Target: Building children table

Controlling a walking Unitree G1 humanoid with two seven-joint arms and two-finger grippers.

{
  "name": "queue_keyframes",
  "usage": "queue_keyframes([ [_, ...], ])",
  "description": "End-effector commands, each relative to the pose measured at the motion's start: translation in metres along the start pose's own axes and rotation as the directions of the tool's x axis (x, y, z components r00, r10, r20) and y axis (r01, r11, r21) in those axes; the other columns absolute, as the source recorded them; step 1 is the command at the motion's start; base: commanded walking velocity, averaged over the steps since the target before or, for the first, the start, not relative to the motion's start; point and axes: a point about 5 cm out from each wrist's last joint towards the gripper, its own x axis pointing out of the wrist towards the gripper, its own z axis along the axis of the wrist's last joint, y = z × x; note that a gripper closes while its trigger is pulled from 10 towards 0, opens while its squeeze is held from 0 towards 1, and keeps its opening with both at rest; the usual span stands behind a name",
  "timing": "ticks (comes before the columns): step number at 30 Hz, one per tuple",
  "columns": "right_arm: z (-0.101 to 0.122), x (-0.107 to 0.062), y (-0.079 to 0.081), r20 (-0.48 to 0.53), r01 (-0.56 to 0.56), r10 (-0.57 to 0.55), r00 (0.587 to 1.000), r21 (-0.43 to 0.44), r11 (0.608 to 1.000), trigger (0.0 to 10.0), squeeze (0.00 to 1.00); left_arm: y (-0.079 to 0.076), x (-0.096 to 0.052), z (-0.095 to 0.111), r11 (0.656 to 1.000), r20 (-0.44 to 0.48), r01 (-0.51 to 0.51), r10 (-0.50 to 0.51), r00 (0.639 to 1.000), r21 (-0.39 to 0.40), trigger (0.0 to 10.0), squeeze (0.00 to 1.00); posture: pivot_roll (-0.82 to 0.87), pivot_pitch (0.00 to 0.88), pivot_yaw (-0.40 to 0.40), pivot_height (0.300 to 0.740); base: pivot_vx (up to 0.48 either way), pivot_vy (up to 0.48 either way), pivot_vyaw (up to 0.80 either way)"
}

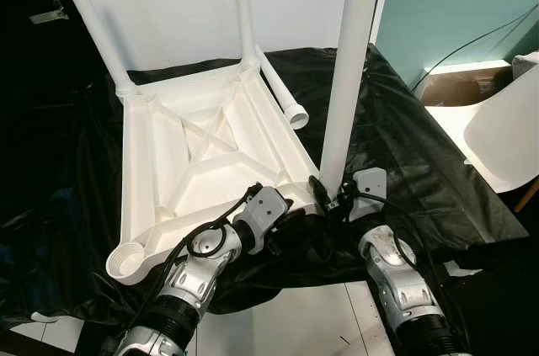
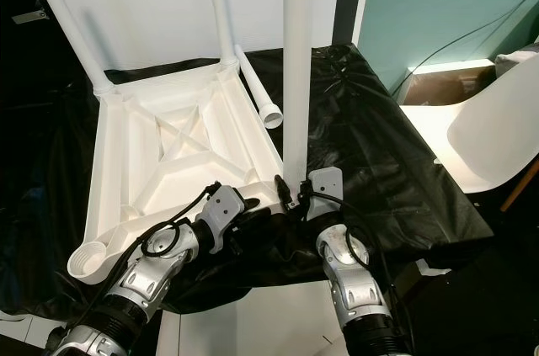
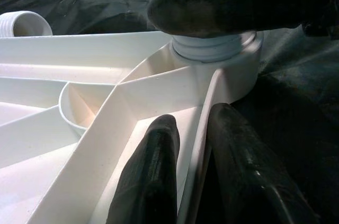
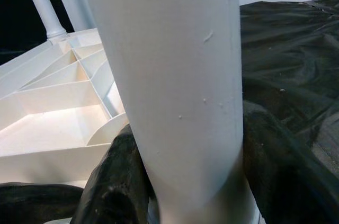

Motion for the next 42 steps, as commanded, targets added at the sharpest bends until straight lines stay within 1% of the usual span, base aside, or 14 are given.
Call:
queue_keyframes([
  [1, 0.004, 0.002, -0.008, 0.009, 0.043, -0.043, 0.999, -0.041, 0.998, 10.0, 0.00, -0.018, -0.005, -0.028, 0.996, -0.117, 0.083, -0.087, 0.989, -0.041, 10.0, 0.00, -0.05, 0.000, 0.052, 0.740, 0.000, 0.000, 0.00],
  [10, 0.008, 0.005, -0.009, 0.024, 0.069, -0.067, 0.997, -0.104, 0.992, 10.0, 0.00, -0.006, -0.002, -0.015, 0.989, 0.009, -0.013, 0.014, 1.000, -0.146, 10.0, 0.00, -0.06, 0.000, 0.048, 0.740, 0.000, 0.000, 0.00],
  [11, 0.007, 0.004, -0.009, 0.018, 0.064, -0.062, 0.998, -0.107, 0.992, 10.0, 0.00, -0.005, -0.002, -0.014, 0.988, 0.019, -0.009, 0.012, 1.000, -0.153, 10.0, 1.00, -0.06, 0.000, 0.048, 0.740, 0.000, 0.000, 0.00],
  [14, 0.004, 0.003, -0.007, 0.004, 0.051, -0.051, 0.999, -0.113, 0.992, 10.0, 0.00, -0.004, -0.001, -0.014, 0.993, 0.002, -0.022, 0.022, 1.000, -0.115, 10.0, 1.00, -0.06, 0.000, 0.047, 0.740, 0.000, 0.000, 0.00],
  [16, 0.002, 0.003, -0.008, -0.002, 0.048, -0.048, 0.999, -0.117, 0.992, 10.0, 0.00, -0.005, -0.002, -0.017, 0.996, -0.018, -0.022, 0.020, 1.000, -0.090, 10.0, 0.93, -0.06, 0.000, 0.047, 0.740, 0.000, 0.000, 0.00],
  [17, 0.002, 0.003, -0.008, -0.004, 0.045, -0.046, 0.999, -0.116, 0.992, 10.0, 0.00, -0.005, -0.002, -0.018, 0.996, -0.022, -0.020, 0.018, 1.000, -0.083, 10.0, 0.00, -0.06, 0.000, 0.047, 0.740, 0.000, 0.000, 0.00],
  [19, 0.002, 0.004, -0.008, -0.004, 0.044, -0.045, 0.999, -0.116, 0.992, 10.0, 0.00, -0.006, -0.002, -0.018, 0.997, -0.023, -0.019, 0.017, 1.000, -0.080, 10.0, 0.00, -0.06, 0.000, 0.047, 0.740, 0.000, 0.000, 0.00],
  [20, 0.003, 0.005, -0.009, -0.004, 0.043, -0.044, 0.999, -0.111, 0.993, 10.0, 1.00, -0.006, -0.003, -0.017, 0.996, -0.012, -0.020, 0.019, 1.000, -0.085, 10.0, 0.00, -0.06, 0.000, 0.047, 0.740, 0.000, 0.000, 0.00],
  [24, 0.003, 0.006, -0.009, -0.002, 0.041, -0.041, 0.999, -0.106, 0.993, 10.0, 1.00, -0.004, -0.005, -0.014, 0.994, 0.025, -0.023, 0.025, 0.999, -0.105, 10.0, 0.00, -0.05, 0.000, 0.047, 0.740, 0.000, 0.000, 0.00],
  [26, 0.004, 0.007, -0.007, -0.003, 0.020, -0.020, 1.000, -0.100, 0.995, 10.0, 1.00, 0.001, -0.011, 0.000, 0.985, 0.147, -0.024, 0.049, 0.988, -0.168, 10.0, 0.00, -0.05, 0.000, 0.049, 0.740, 0.000, 0.000, 0.00],
  [31, 0.002, 0.006, -0.003, -0.014, -0.021, 0.020, 1.000, -0.081, 0.996, 10.0, 1.00, 0.006, -0.021, 0.017, 0.974, 0.287, -0.019, 0.084, 0.954, -0.224, 10.0, 0.00, -0.05, 0.000, 0.050, 0.740, 0.000, 0.000, 0.00],
  [32, 0.000, 0.004, 0.000, -0.034, -0.060, 0.058, 0.998, -0.063, 0.996, 10.0, 0.00, 0.008, -0.024, 0.021, 0.971, 0.318, -0.025, 0.101, 0.943, -0.236, 10.0, 0.00, -0.06, 0.000, 0.050, 0.740, 0.000, 0.000, 0.00],
  [38, -0.003, -0.006, 0.007, -0.073, -0.175, 0.172, 0.982, -0.028, 0.984, 10.0, 0.00, 0.014, -0.031, 0.030, 0.956, 0.387, -0.065, 0.177, 0.905, -0.286, 10.0, 0.00, -0.07, 0.000, 0.052, 0.740, 0.000, 0.000, 0.00],
  [42, -0.004, -0.020, 0.002, -0.126, -0.222, 0.217, 0.968, -0.028, 0.975, 10.0, 0.00, 0.019, -0.033, 0.024, 0.941, 0.336, -0.126, 0.234, 0.912, -0.313, 10.0, 0.00, -0.09, 0.000, 0.059, 0.740, 0.000, 0.000, 0.00],
])
